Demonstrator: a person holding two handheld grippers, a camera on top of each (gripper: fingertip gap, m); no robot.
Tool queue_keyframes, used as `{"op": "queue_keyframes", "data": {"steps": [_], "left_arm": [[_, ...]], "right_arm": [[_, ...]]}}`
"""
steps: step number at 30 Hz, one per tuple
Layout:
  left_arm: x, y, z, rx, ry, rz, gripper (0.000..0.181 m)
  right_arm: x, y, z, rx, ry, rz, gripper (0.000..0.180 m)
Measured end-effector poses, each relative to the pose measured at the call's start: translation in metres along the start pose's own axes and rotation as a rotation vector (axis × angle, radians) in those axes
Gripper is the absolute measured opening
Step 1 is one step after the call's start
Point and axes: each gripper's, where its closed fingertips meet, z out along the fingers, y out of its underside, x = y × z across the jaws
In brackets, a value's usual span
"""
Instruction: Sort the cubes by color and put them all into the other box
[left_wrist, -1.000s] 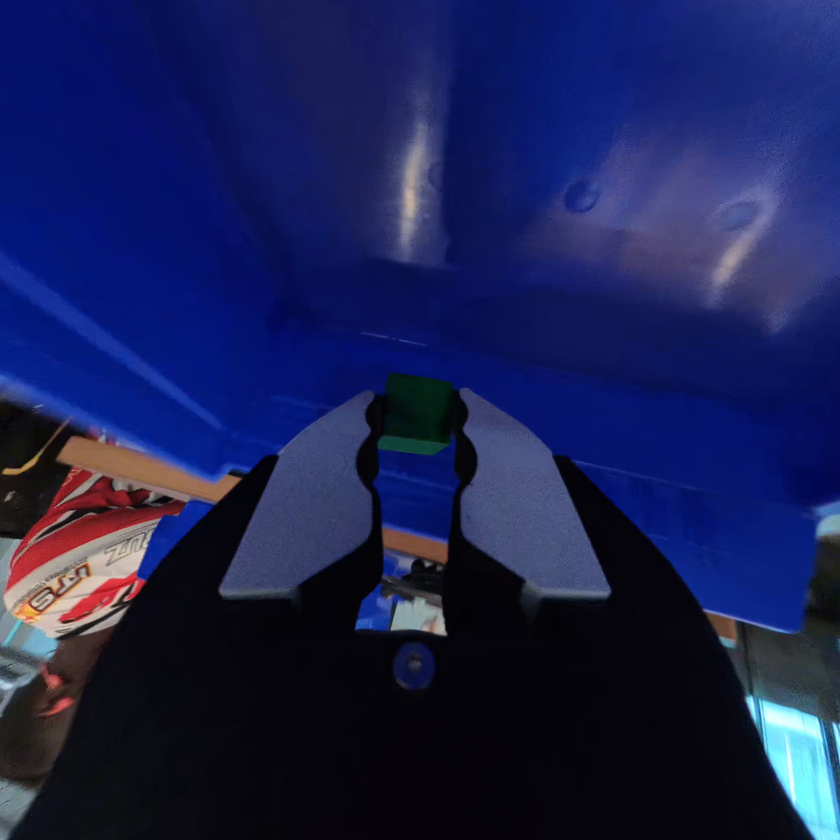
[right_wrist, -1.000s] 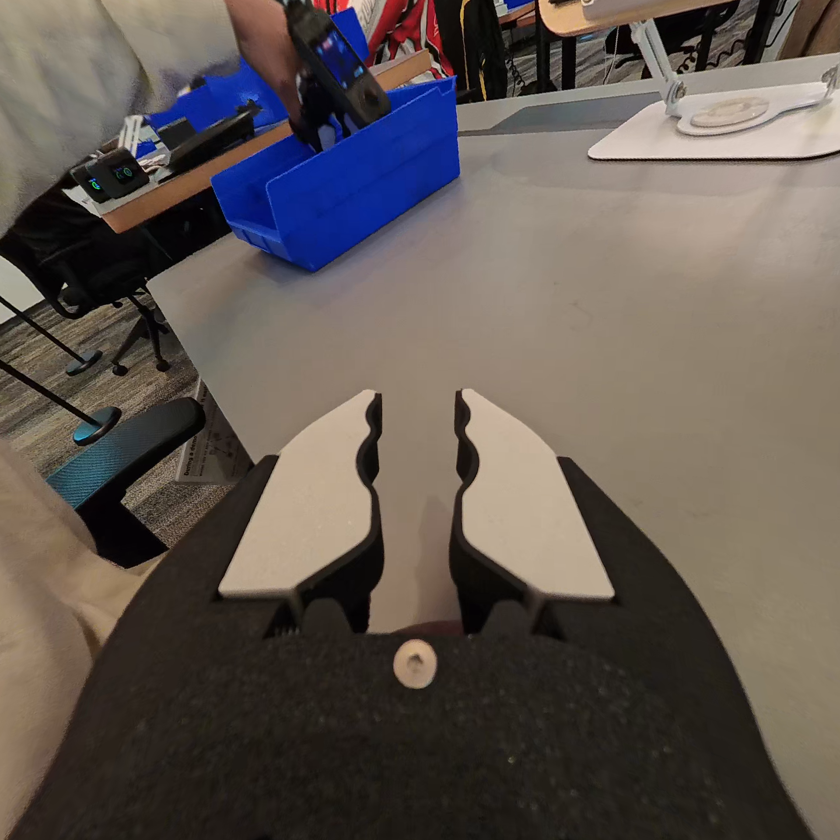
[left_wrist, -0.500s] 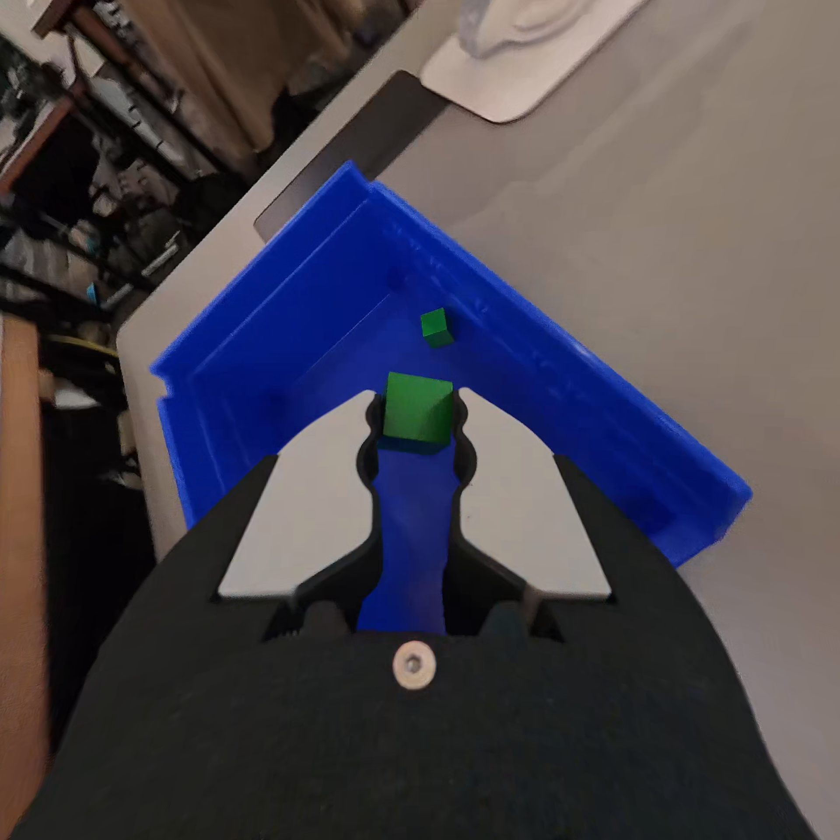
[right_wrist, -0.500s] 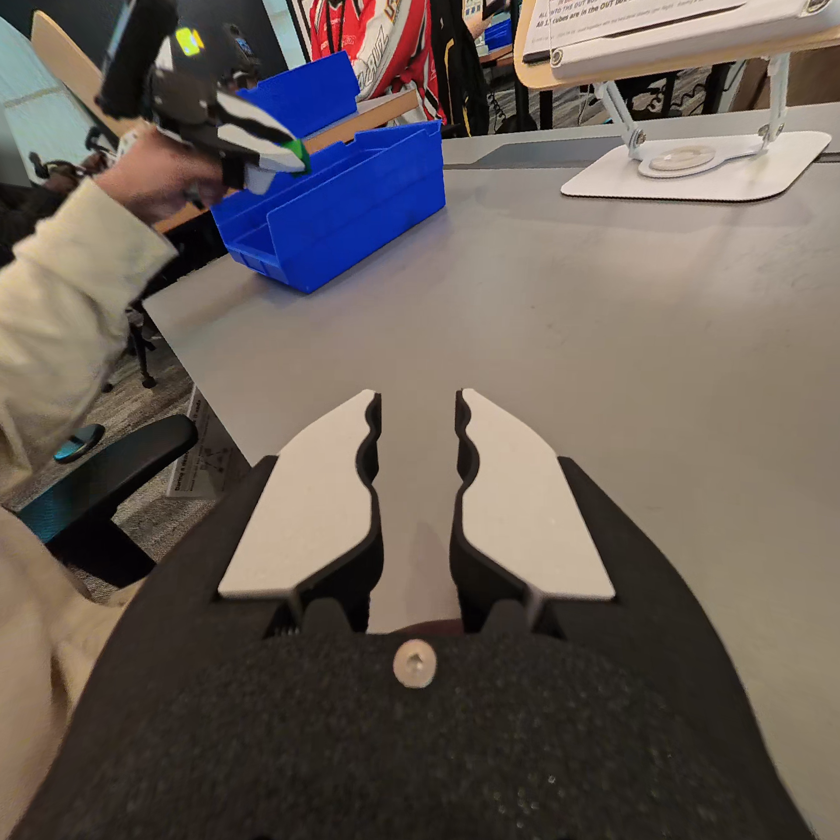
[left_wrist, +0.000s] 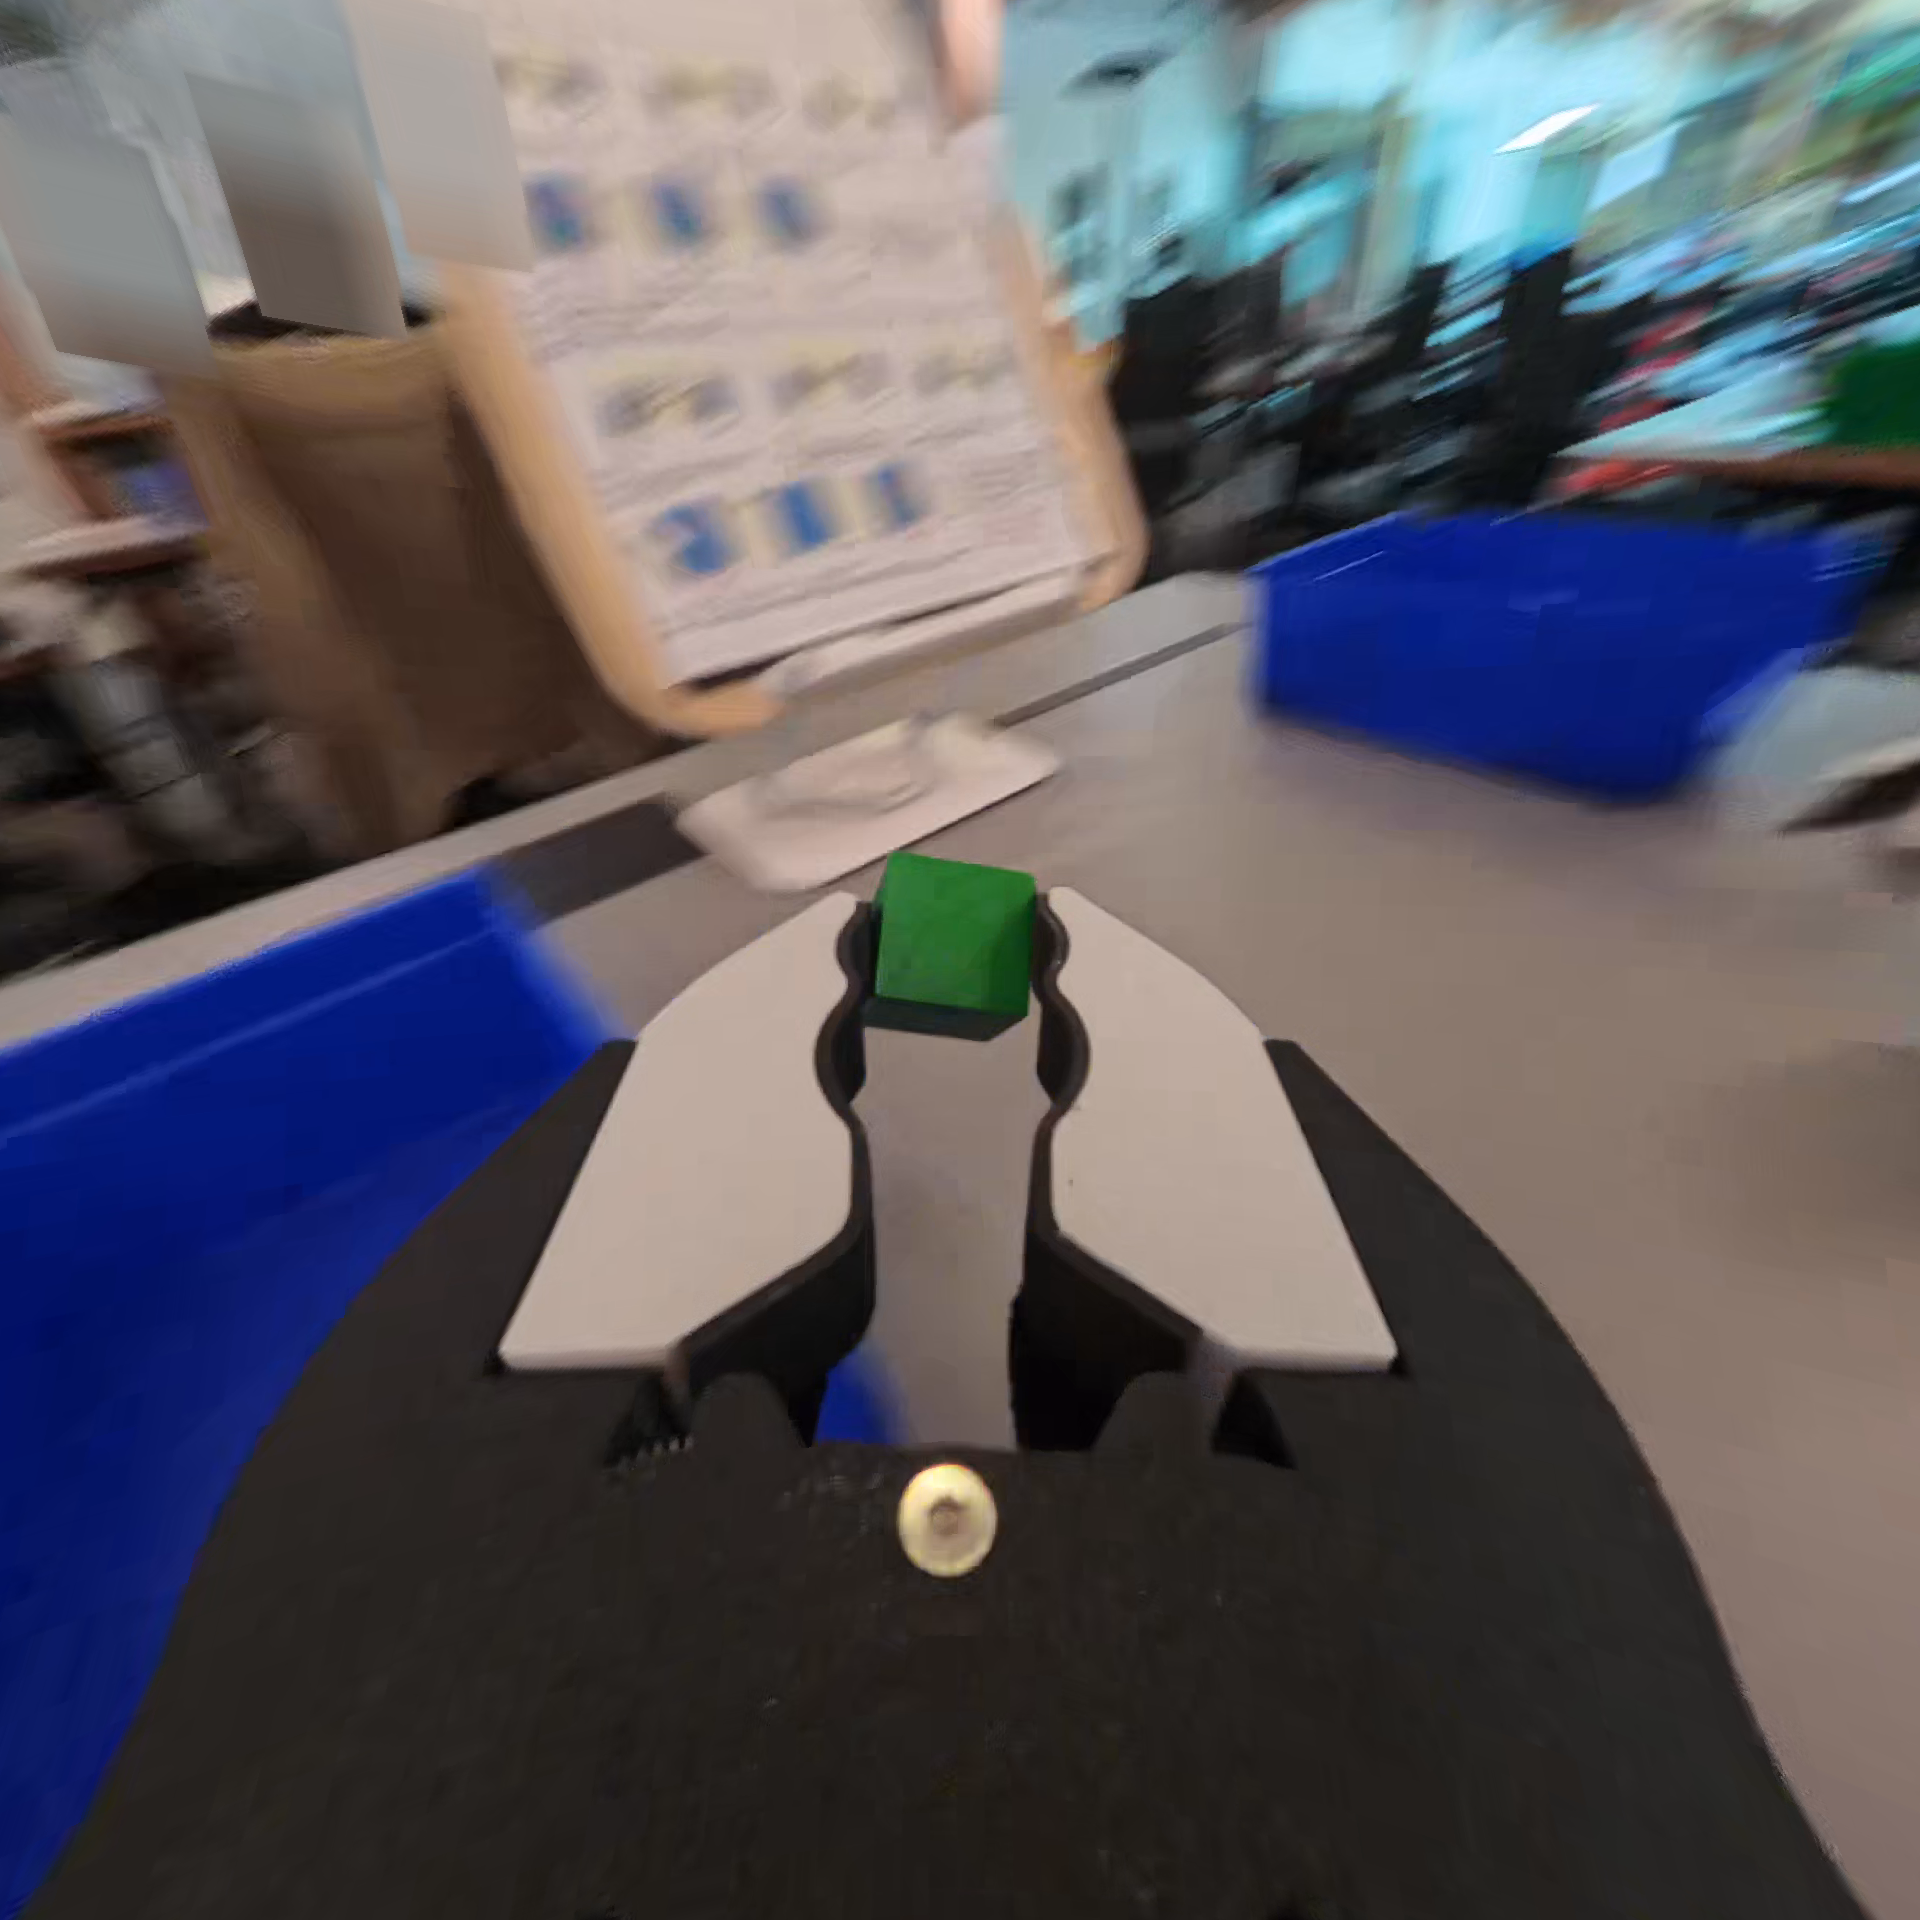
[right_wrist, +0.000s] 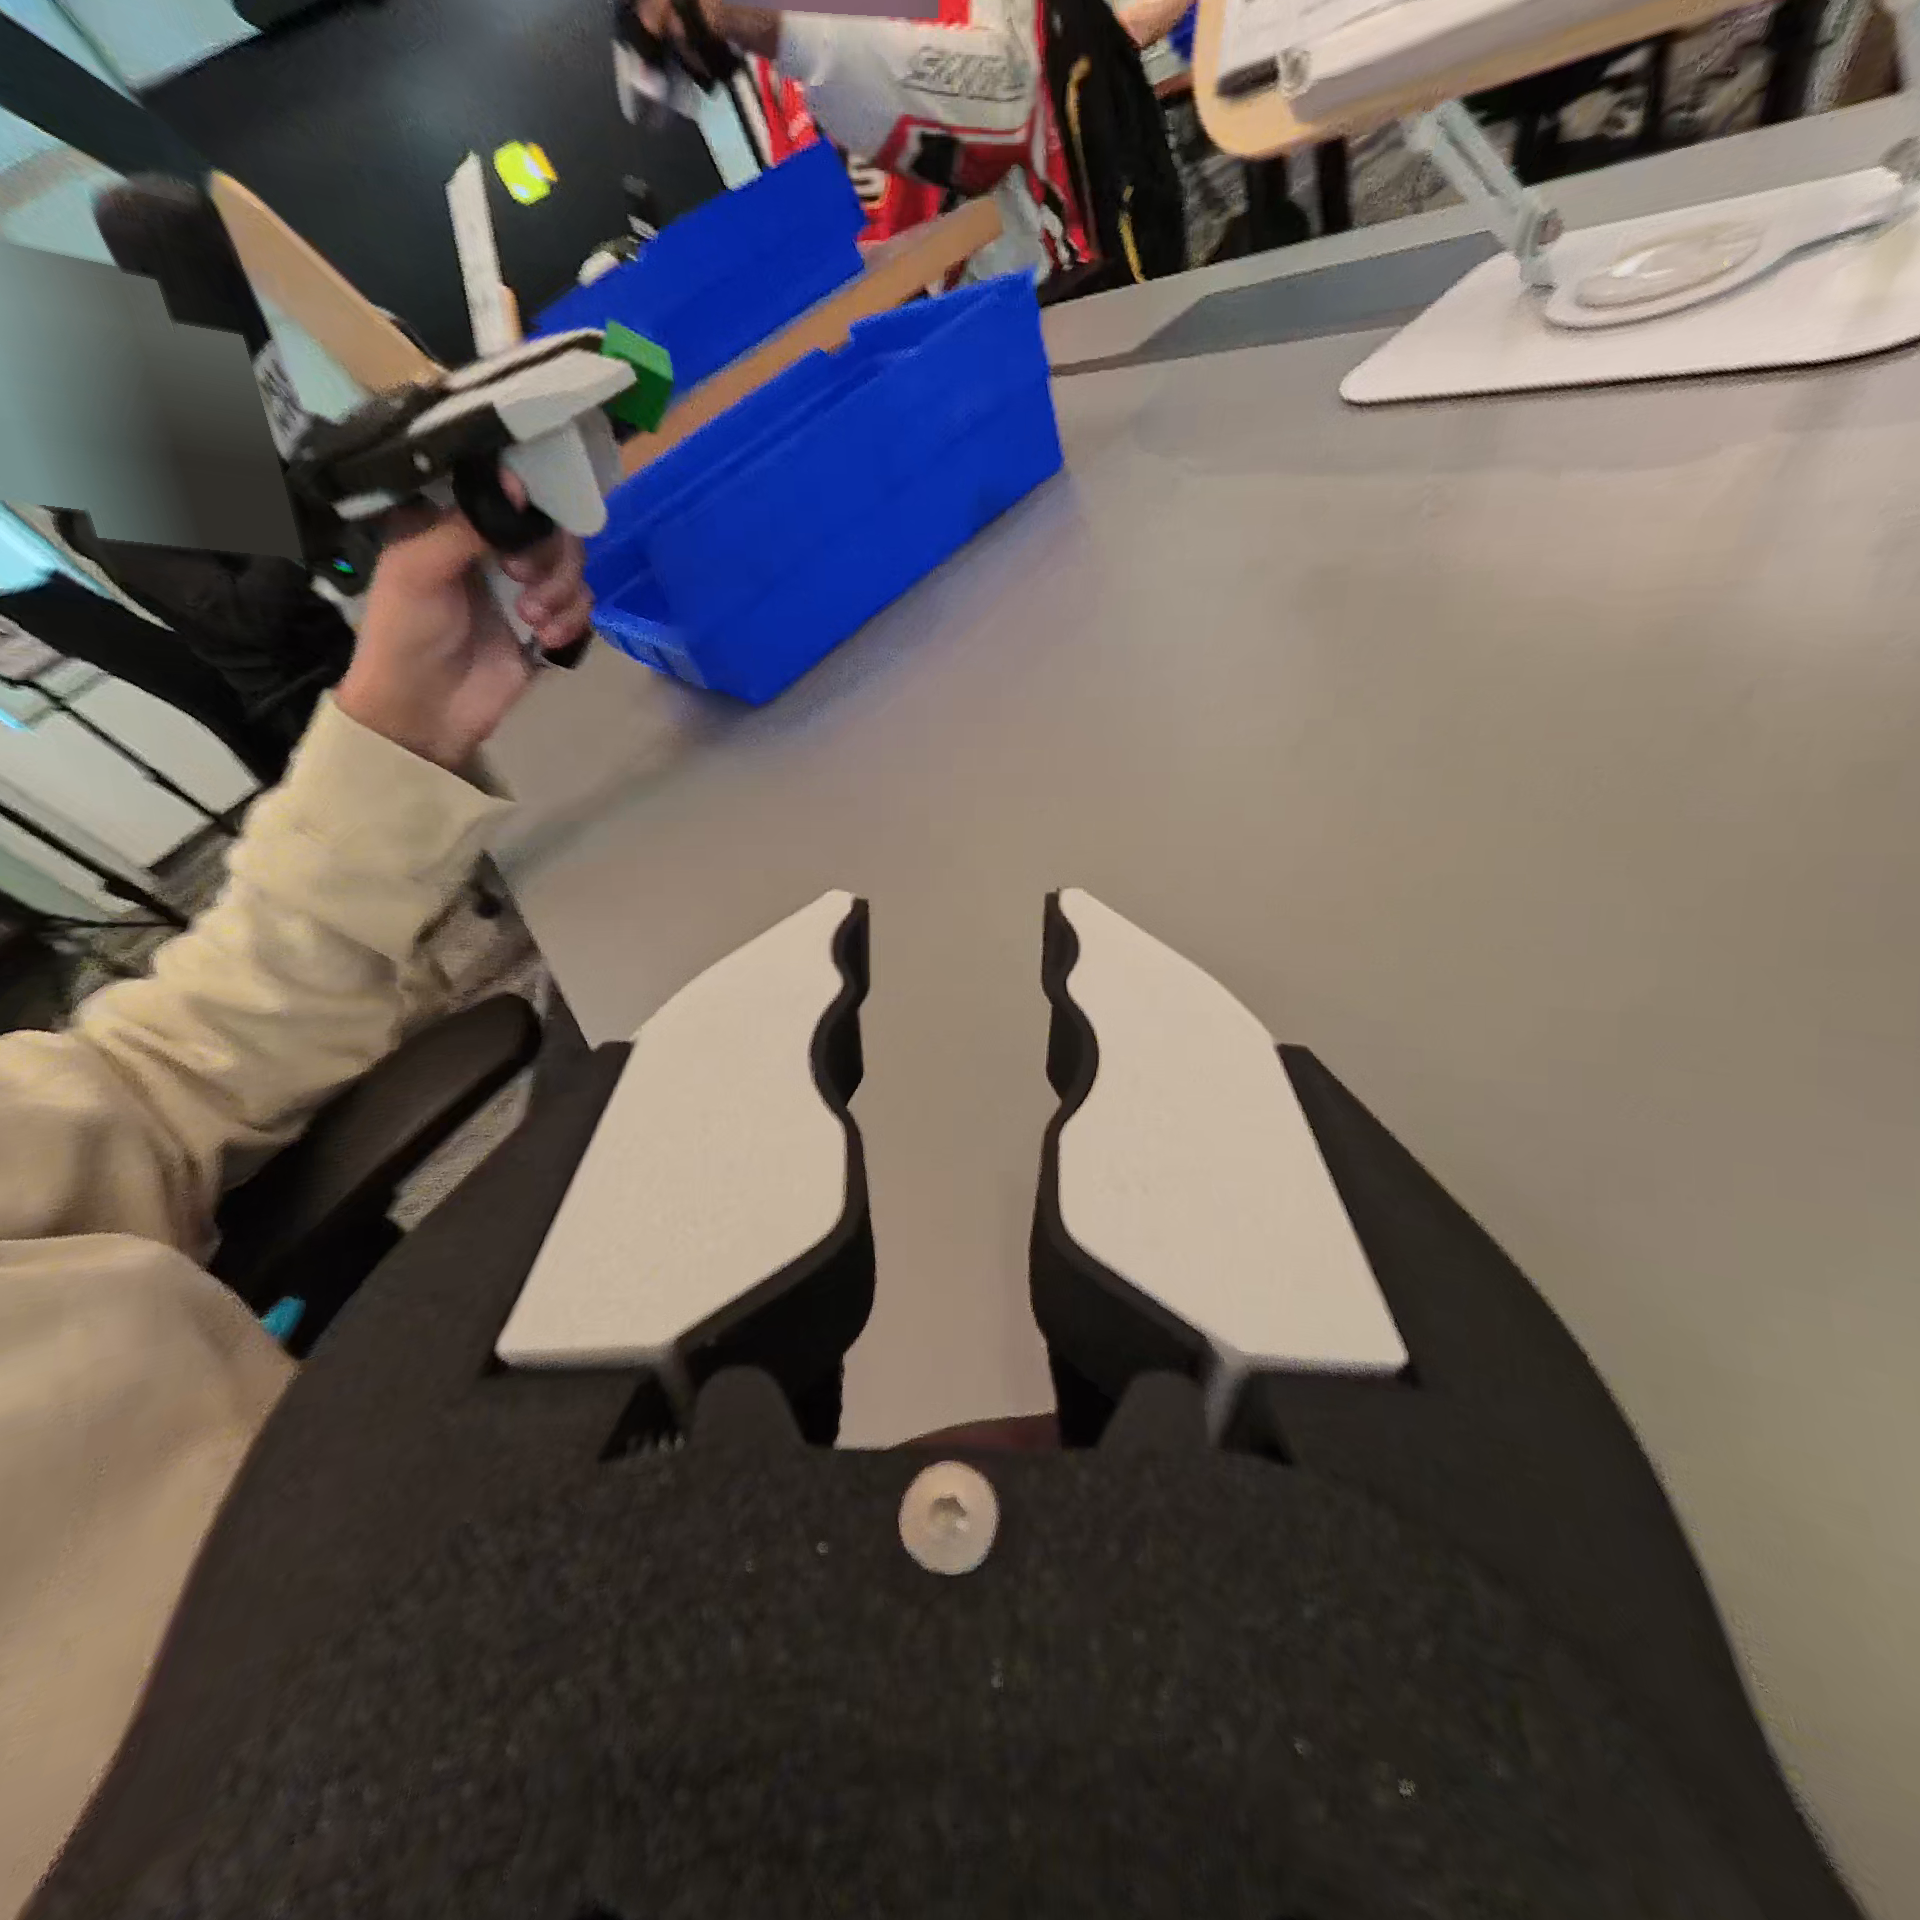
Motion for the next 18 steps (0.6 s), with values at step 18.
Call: {"op": "queue_keyframes", "data": {"steps": [18], "left_arm": [[0.249, -0.05, 0.106, 0.272, 0.959, 0.014, 0.029]], "right_arm": [[-0.044, -0.094, 0.035, 0.06, -1.031, 0.891, 0.046]]}}
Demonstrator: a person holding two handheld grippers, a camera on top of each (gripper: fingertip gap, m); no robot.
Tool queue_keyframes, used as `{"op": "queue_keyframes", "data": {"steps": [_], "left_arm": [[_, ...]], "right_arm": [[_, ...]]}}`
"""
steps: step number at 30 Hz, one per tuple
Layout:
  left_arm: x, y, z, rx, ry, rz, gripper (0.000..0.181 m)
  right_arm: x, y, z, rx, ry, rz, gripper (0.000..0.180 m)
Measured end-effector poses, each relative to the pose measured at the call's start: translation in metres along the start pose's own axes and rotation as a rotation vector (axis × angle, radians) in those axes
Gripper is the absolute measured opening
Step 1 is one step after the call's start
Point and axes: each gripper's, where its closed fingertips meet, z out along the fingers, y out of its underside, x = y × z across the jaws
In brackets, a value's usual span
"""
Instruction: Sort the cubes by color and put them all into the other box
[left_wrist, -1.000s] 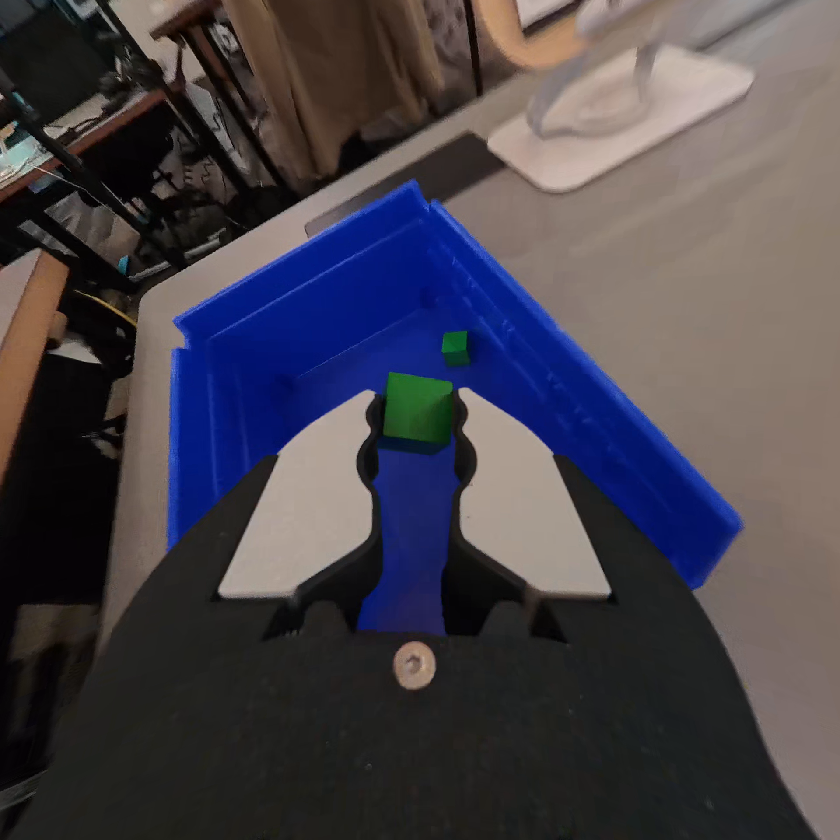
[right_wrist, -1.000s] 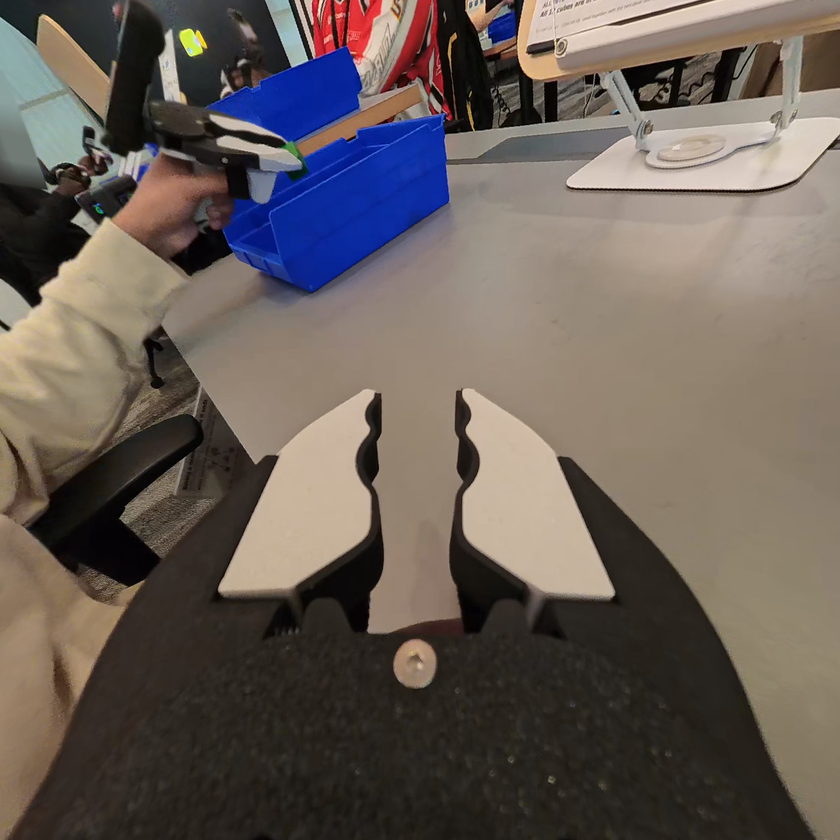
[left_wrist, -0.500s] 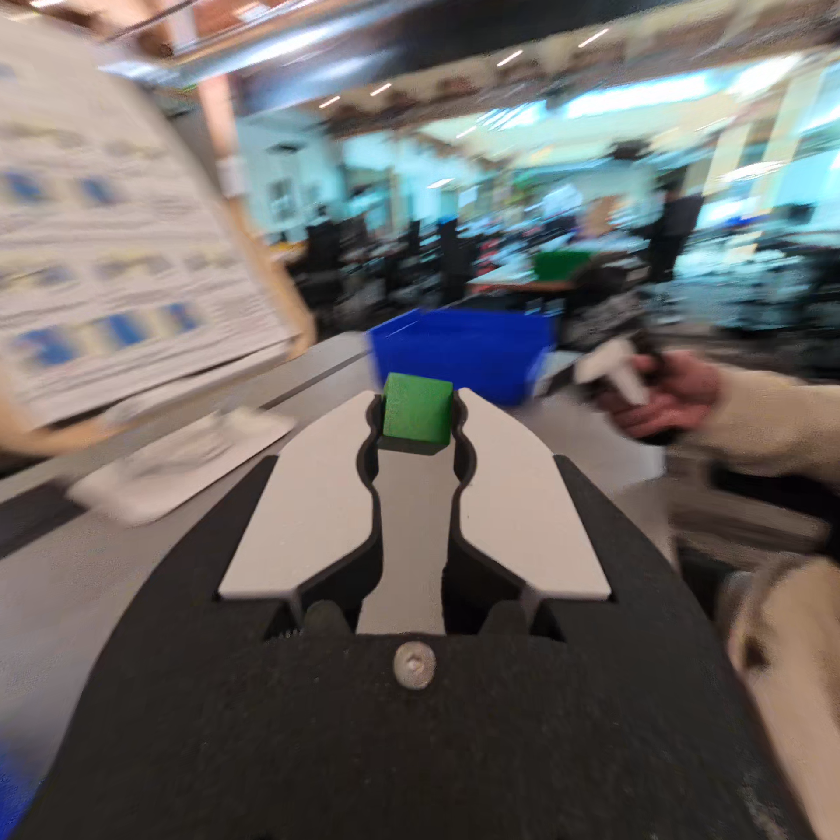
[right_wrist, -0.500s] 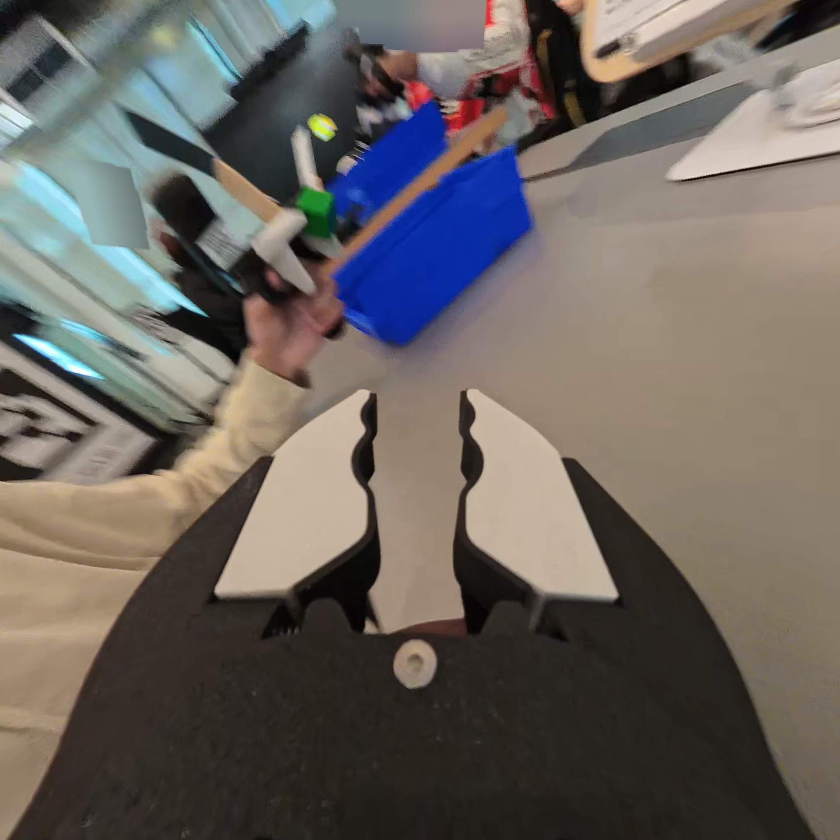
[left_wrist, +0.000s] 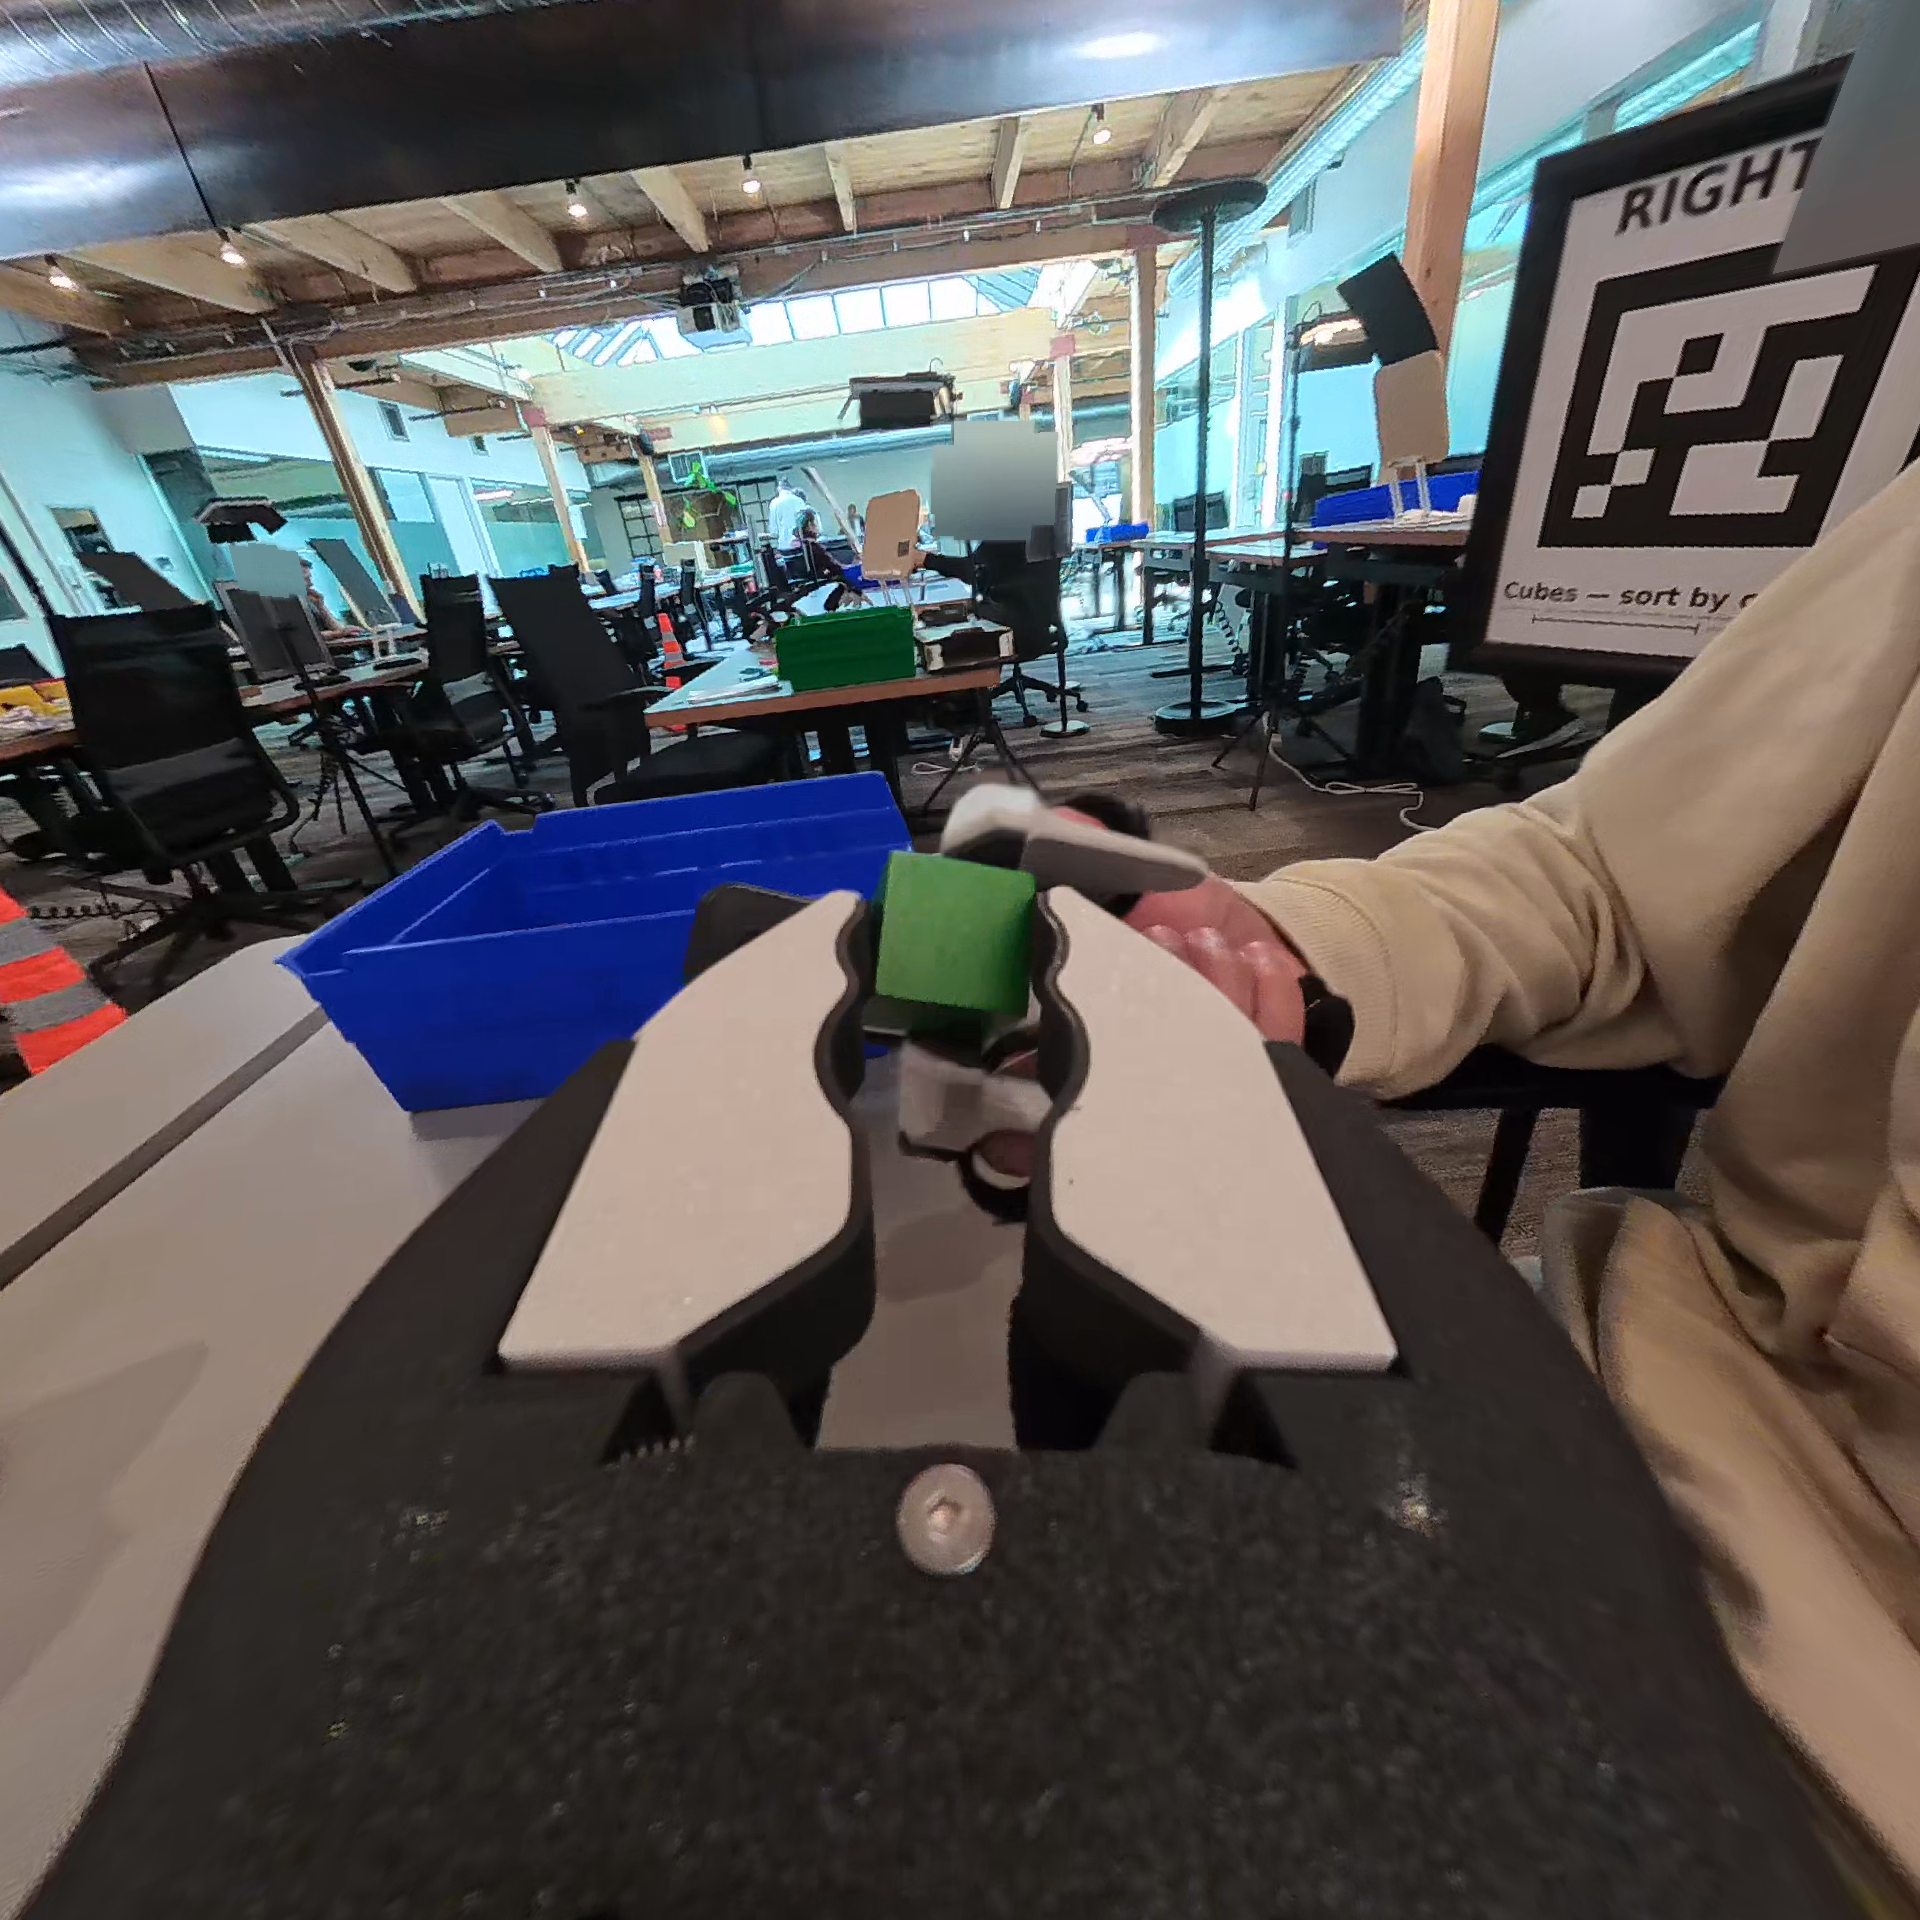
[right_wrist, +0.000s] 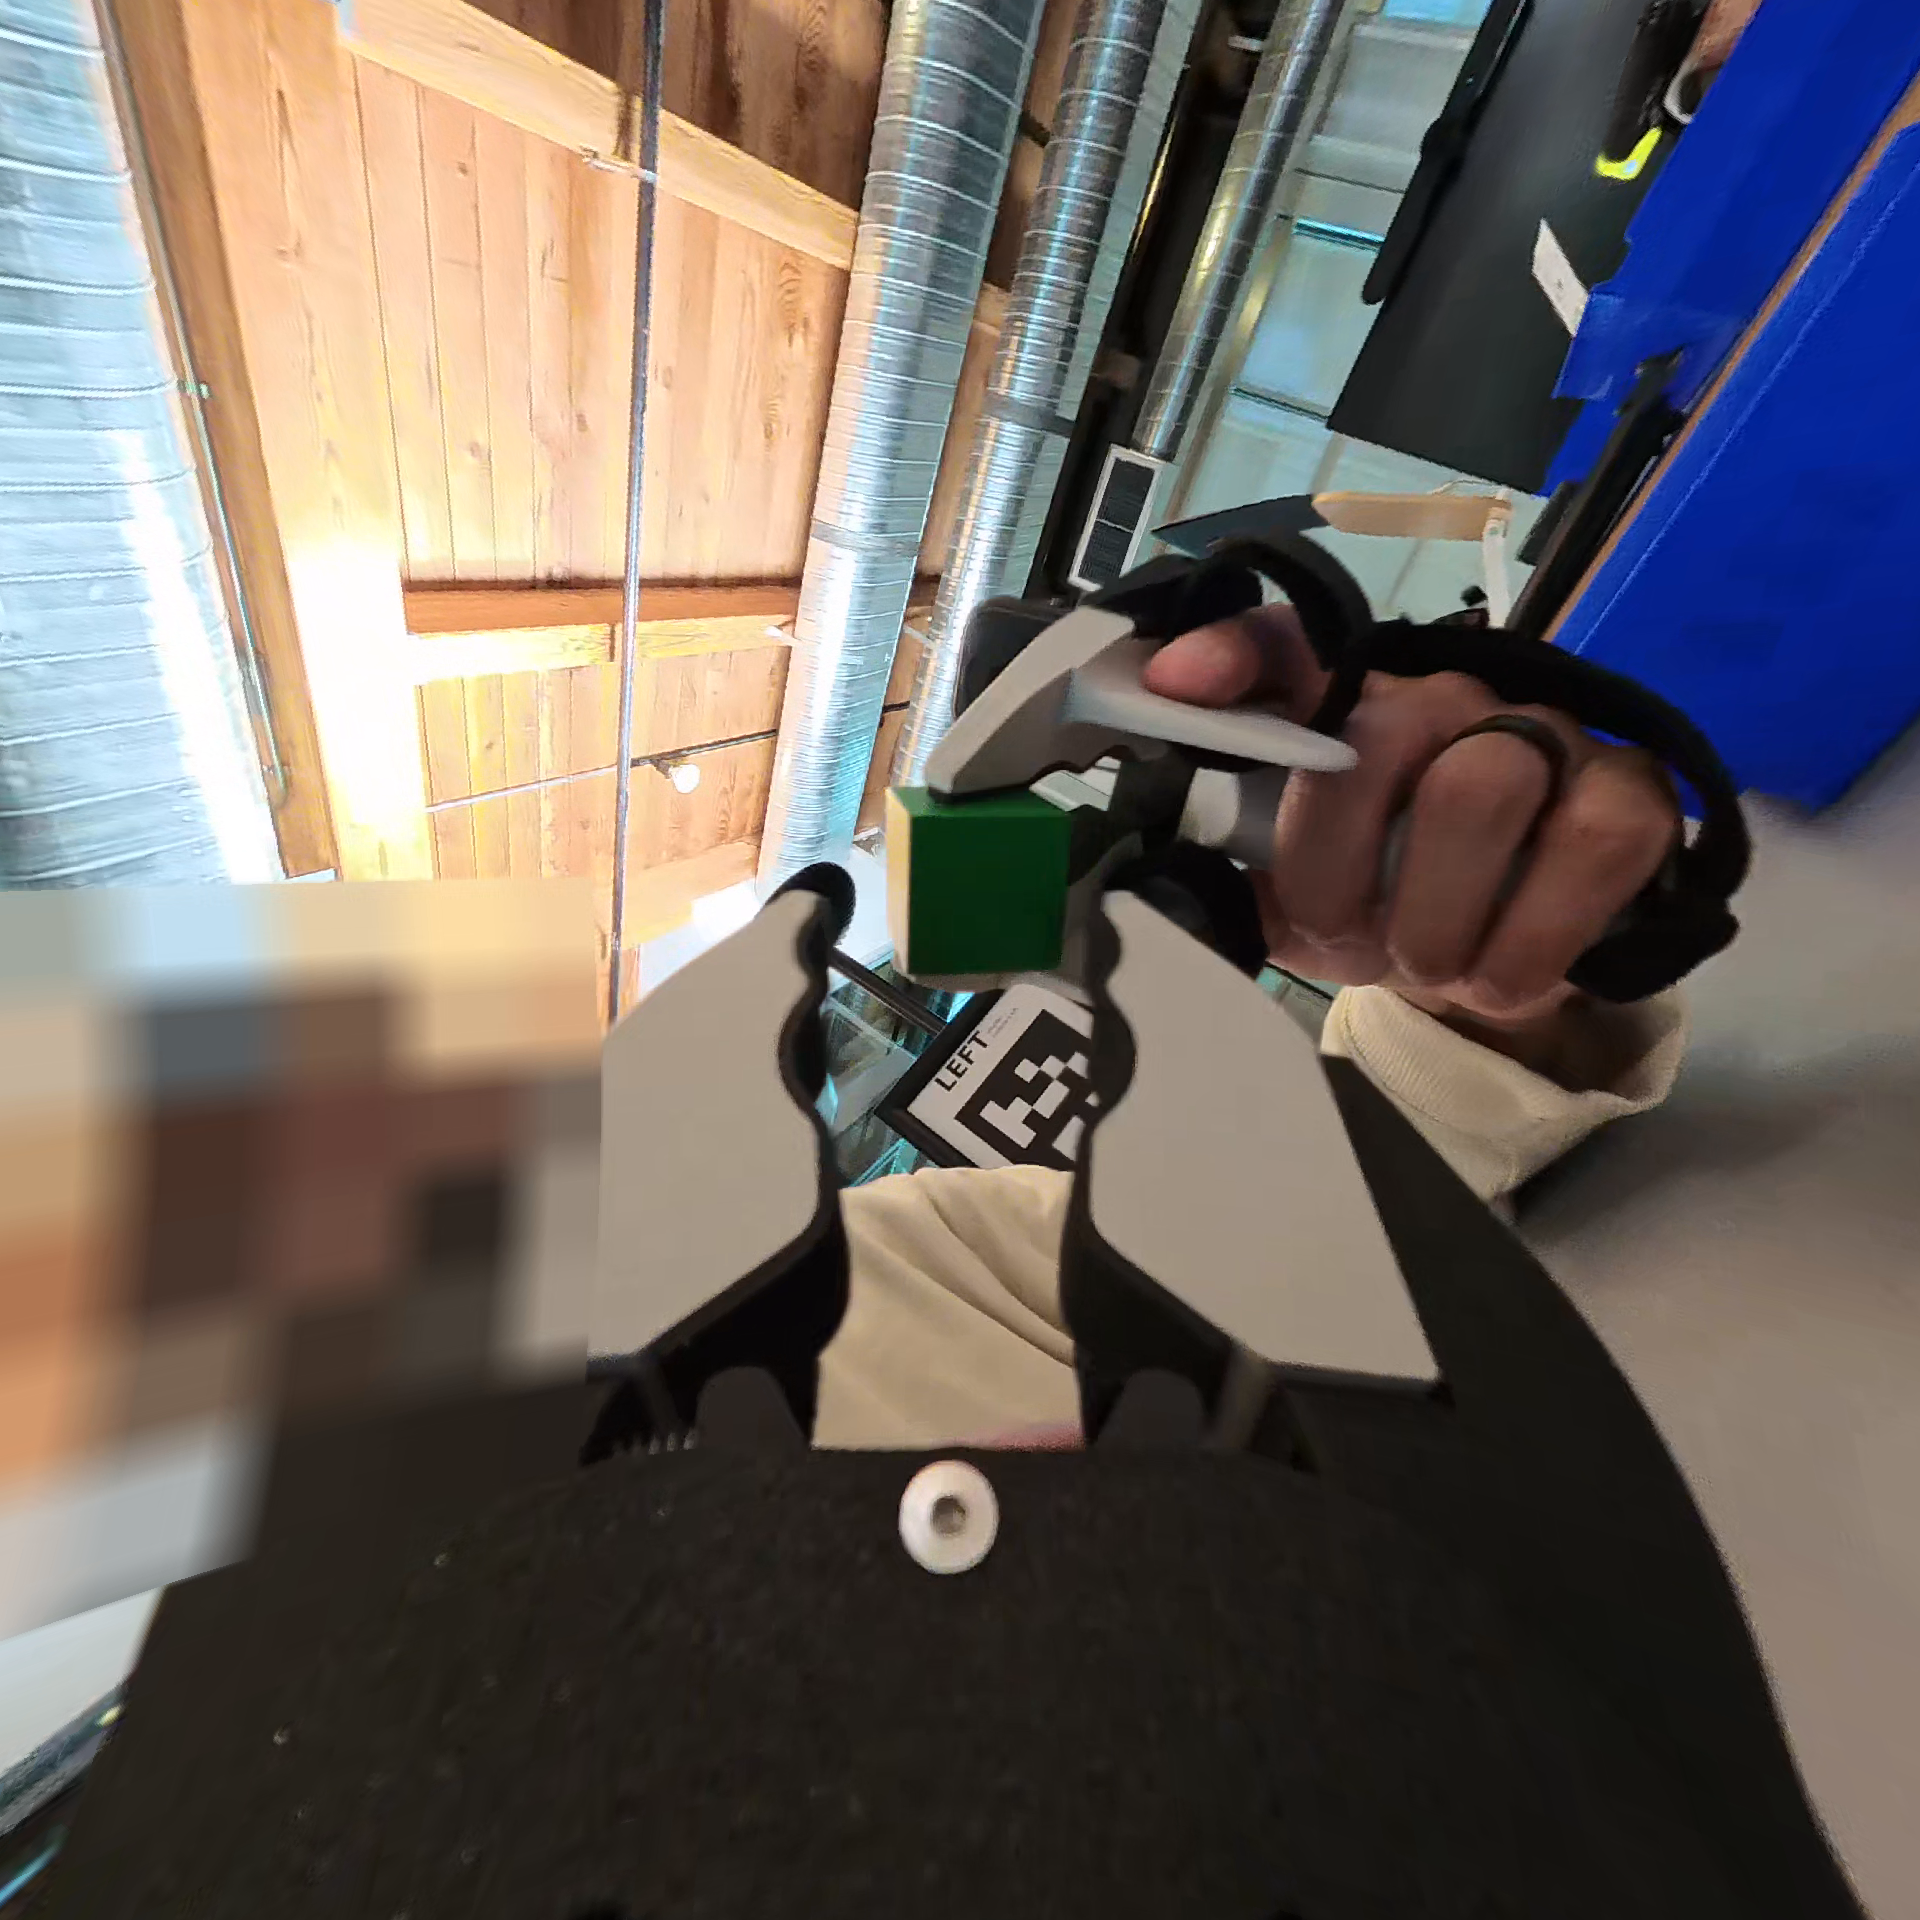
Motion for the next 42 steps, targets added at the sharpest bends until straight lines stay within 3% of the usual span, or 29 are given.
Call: {"op": "queue_keyframes", "data": {"steps": [3, 5, 9, 11, 15, 17, 20, 23, 30, 35, 39, 42], "left_arm": [[0.004, 0.007, 0.004, 0.007, 0.013, -0.009, 0.029], [0.008, 0.012, 0.003, -0.031, 0.0, 0.004, 0.05], [0.023, -0.002, -0.013, -0.108, -0.097, 0.009, 0.069], [0.008, 0.004, -0.035, -0.239, -0.335, 0.001, 0.067], [-0.009, 0.048, -0.125, -0.527, -0.914, -0.065, 0.067], [0.005, 0.062, -0.146, -0.466, -1.027, -0.101, 0.06], [0.014, 0.08, -0.165, -0.545, -1.15, -0.06, 0.058], [0.015, 0.084, -0.161, -0.573, -1.143, -0.043, 0.056], [0.018, 0.087, -0.161, -0.578, -1.123, -0.033, 0.056], [0.021, 0.089, -0.157, -0.583, -1.088, -0.045, 0.056], [0.026, 0.088, -0.151, -0.584, -1.057, -0.048, 0.056], [0.03, 0.082, -0.146, -0.574, -1.043, -0.026, 0.056]], "right_arm": [[0.006, -0.002, -0.008, 0.009, 0.009, -0.034, 0.029], [0.012, -0.005, -0.013, 0.032, 0.05, -0.047, 0.028], [0.011, -0.005, -0.019, 0.048, 0.098, -0.099, 0.028], [0.009, -0.003, -0.023, 0.044, 0.159, -0.173, 0.028], [0.008, 0.005, -0.038, 0.044, 0.359, -0.398, 0.028], [0.01, 0.011, -0.051, 0.058, 0.476, -0.518, 0.029], [0.015, 0.018, -0.071, 0.055, 0.637, -0.685, 0.029], [0.026, 0.012, -0.084, 0.039, 0.807, -0.776, 0.028], [0.032, 0.011, -0.087, -0.061, 0.988, -0.932, 0.029], [-0.026, -0.012, -0.097, -0.076, 1.14, -1.108, 0.029], [-0.093, -0.056, -0.16, -0.089, 1.534, -1.146, 0.029], [-0.131, -0.099, -0.24, -0.106, 1.921, -1.11, 0.028]]}}
